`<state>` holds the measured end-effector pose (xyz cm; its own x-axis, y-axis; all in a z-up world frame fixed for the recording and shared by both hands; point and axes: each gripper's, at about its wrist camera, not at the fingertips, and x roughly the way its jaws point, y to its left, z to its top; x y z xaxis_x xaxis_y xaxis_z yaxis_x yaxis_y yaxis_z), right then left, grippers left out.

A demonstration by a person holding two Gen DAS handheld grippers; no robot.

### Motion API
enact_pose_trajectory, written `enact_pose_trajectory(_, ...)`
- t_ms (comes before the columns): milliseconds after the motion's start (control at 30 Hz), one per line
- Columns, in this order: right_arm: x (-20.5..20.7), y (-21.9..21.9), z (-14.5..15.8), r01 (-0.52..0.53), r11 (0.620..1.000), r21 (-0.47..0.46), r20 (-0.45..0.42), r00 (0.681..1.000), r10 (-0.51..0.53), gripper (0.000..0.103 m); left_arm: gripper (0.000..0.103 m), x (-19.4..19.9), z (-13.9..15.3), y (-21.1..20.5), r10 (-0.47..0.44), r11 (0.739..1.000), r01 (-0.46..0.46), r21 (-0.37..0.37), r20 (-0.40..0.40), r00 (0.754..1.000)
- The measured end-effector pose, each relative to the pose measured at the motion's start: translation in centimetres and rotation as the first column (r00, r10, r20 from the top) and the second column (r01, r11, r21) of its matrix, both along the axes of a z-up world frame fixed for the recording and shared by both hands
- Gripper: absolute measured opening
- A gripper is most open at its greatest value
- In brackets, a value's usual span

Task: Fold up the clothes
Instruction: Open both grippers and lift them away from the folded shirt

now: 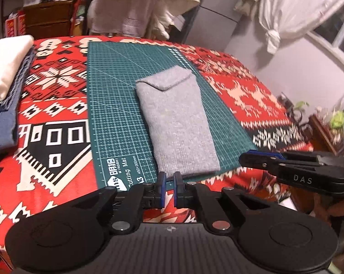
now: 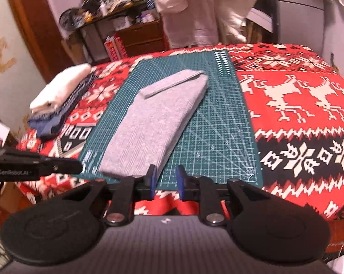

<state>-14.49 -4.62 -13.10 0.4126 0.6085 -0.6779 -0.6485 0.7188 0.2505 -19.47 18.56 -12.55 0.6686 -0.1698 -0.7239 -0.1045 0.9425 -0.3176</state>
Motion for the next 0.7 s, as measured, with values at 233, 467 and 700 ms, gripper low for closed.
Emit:
enact_pose_trajectory(233, -0.3, -0.9, 2.4, 0.046, 0.997, 0.06, 0.027, 0.998, -0.048, 0.02, 0.027, -1.0, 2.8, 0.4, 0.056, 0.998, -0.054, -0.043, 0.048, 0.997)
enact_pose_trajectory(467, -1.9, -2.1, 5.0, 0.071, 0.993, 0.096, 0.021, 0.997, -0.074, 0.02, 0.038, -2.8, 5.2, -1.2, 0.042, 0.999, -0.042, 0.002, 0.087, 0.995)
enact_pose_trajectory(700, -3.3, -3.2, 7.1, 0.081, 0.989, 0.124, 0.025, 0.996, -0.085, 0.023, 0.047, -4.4, 6.6, -2.0, 0.046, 0.999, -0.046, -0.001, 0.127, 0.991)
